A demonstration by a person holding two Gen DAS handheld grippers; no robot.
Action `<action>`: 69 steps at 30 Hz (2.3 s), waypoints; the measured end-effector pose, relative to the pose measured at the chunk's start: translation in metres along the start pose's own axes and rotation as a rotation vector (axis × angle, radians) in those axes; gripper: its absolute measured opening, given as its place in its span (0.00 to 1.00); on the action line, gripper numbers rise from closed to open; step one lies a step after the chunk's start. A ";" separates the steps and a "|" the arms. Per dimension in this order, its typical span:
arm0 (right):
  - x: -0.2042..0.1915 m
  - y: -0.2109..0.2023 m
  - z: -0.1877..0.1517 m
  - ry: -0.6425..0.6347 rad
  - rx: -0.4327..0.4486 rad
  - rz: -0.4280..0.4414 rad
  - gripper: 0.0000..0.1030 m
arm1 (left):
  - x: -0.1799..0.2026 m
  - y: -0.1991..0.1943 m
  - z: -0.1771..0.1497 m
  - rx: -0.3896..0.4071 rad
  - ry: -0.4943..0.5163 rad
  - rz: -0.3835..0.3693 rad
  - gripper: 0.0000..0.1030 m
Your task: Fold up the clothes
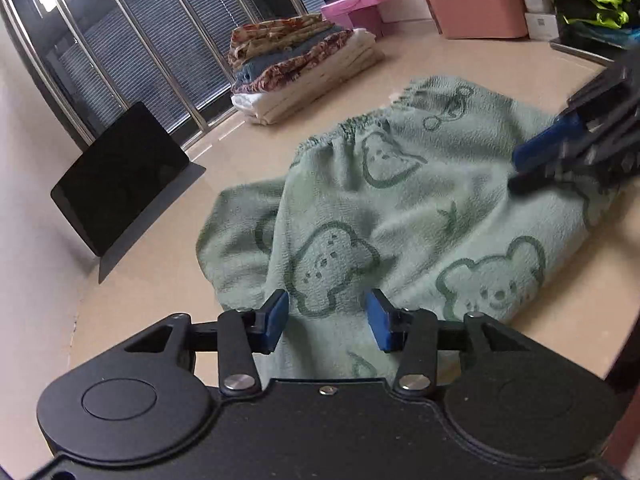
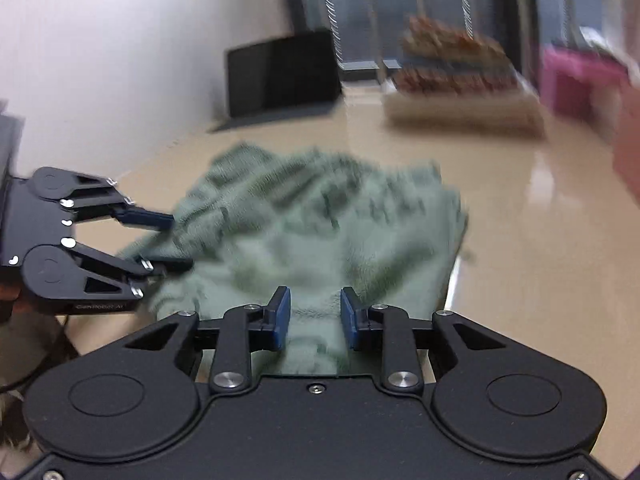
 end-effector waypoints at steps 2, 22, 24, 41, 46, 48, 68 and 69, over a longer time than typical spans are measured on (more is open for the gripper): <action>-0.004 0.002 -0.007 -0.028 0.006 -0.030 0.27 | 0.005 -0.006 -0.001 -0.005 0.007 0.029 0.41; 0.025 -0.023 -0.007 -0.117 -0.040 -0.076 0.39 | 0.038 -0.055 0.002 0.040 -0.264 -0.021 0.78; 0.020 -0.031 -0.005 -0.095 0.002 -0.079 0.69 | 0.023 -0.068 0.001 0.115 -0.338 0.014 1.00; -0.099 -0.065 -0.018 -0.374 0.137 -0.002 0.99 | -0.056 -0.123 -0.067 0.151 -0.539 0.262 1.00; -0.140 -0.049 -0.024 -0.487 0.120 0.034 0.99 | -0.065 -0.134 -0.078 0.173 -0.567 0.255 1.00; -0.152 -0.043 -0.024 -0.510 0.110 0.046 0.99 | -0.069 -0.134 -0.082 0.171 -0.580 0.257 1.00; -0.227 -0.007 -0.043 -0.783 0.034 -0.028 0.73 | -0.086 -0.139 -0.100 0.207 -0.595 0.205 1.00; -0.229 -0.007 -0.043 -0.794 0.032 -0.031 0.73 | -0.086 -0.139 -0.100 0.209 -0.595 0.203 1.00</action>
Point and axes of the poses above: each gripper's, at about its wrist camera, not at the fingertips, and y roughly the way its jaws point, x to its right, z to its top, the point moved 7 cm from there along y, roughly the way its jaws point, and after that the axes turned 7 degrees about x, right-handed, at the moved point
